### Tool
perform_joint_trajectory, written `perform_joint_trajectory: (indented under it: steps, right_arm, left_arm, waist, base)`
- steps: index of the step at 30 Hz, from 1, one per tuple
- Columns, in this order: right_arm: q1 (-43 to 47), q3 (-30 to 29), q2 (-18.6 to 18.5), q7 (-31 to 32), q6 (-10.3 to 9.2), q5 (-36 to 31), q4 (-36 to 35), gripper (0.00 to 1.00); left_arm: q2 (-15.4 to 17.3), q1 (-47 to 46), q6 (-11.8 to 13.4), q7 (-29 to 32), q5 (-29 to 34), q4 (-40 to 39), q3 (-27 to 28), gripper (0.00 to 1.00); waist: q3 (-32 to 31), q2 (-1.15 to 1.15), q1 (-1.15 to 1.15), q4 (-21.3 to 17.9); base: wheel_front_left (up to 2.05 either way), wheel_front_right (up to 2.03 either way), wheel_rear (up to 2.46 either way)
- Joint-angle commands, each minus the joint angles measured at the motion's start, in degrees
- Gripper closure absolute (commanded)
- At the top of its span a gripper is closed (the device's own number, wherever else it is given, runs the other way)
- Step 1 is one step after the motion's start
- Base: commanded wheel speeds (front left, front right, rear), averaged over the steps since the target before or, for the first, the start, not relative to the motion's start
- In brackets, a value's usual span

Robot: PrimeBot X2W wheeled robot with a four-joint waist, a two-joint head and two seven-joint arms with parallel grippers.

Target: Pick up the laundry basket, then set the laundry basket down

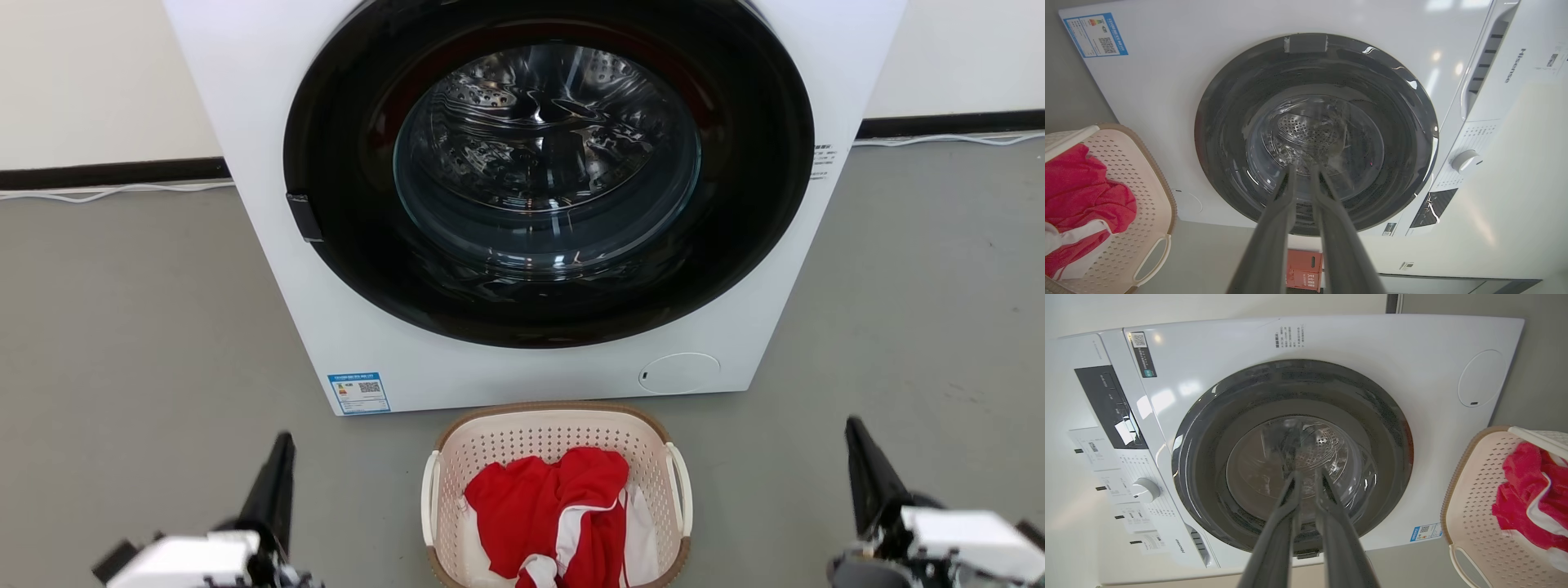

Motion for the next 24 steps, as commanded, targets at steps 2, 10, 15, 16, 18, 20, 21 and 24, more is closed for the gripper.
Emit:
perform_joint_trajectory:
  steps: [2, 10, 15, 16, 18, 20, 21, 24]
  right_arm:
    - [0.6, 0.1, 0.1, -0.1, 0.00, 0.0, 0.6, 0.00]
    - [0.5, 1.0, 0.1, -1.2, 0.00, -0.2, -0.7, 0.00]
    - [0.4, 1.3, 0.1, -1.9, 0.00, 0.0, -1.5, 0.00]
    - [0.4, 1.4, 0.1, -2.0, 0.00, 0.0, -1.6, 0.00]
    - [0.3, 1.6, 0.0, -2.3, 0.00, -0.1, -1.9, 0.00]
    - [0.3, 1.9, 0.0, -2.6, 0.00, -0.4, -2.2, 0.00]
    - [0.2, 2.1, -0.1, -2.8, 0.00, -0.5, -2.4, 0.00]
    - [0.1, 2.6, -0.3, -3.4, 0.00, -1.2, -2.8, 0.00]
  left_arm:
    - [-0.2, 0.6, 0.0, -0.1, 0.0, 0.6, 0.0, 0.00]
    - [-0.1, 0.3, -0.1, -1.5, 0.2, 0.1, -0.5, 0.00]
    - [0.0, 0.0, -0.1, -2.1, 0.9, -0.2, -0.9, 0.00]
    - [0.0, -0.1, -0.1, -2.3, 1.1, -0.3, -1.0, 0.00]
    - [0.0, -0.2, -0.1, -2.7, 1.4, -0.5, -1.3, 0.00]
    - [0.2, -0.3, -0.1, -3.0, 2.0, -0.7, -1.6, 0.00]
    - [0.2, -0.3, -0.1, -3.2, 2.3, -0.8, -1.7, 0.00]
    - [0.3, -0.5, -0.2, -3.7, 3.8, -1.3, -1.7, 0.00]
  waist:
    - [0.0, 0.00, 0.00, 0.0]
    - [0.0, 0.00, 0.07, 0.0]
    - [0.1, 0.00, 0.01, 0.0]
    - [0.1, 0.00, 0.01, 0.0]
    - [0.1, 0.00, 0.01, 0.1]
    - [0.1, 0.00, 0.01, 0.0]
    - [0.2, 0.00, 0.01, 0.0]
    - [0.2, 0.00, 0.01, 0.0]
  base:
    - [0.00, 0.00, 0.00]
    - [0.00, 0.00, 0.00]
    - [0.00, 0.00, 0.00]
    - [0.00, 0.00, 0.00]
    - [0.00, 0.00, 0.00]
    - [0.00, 0.00, 0.00]
    - [0.00, 0.00, 0.00]
    - [0.00, 0.00, 0.00]
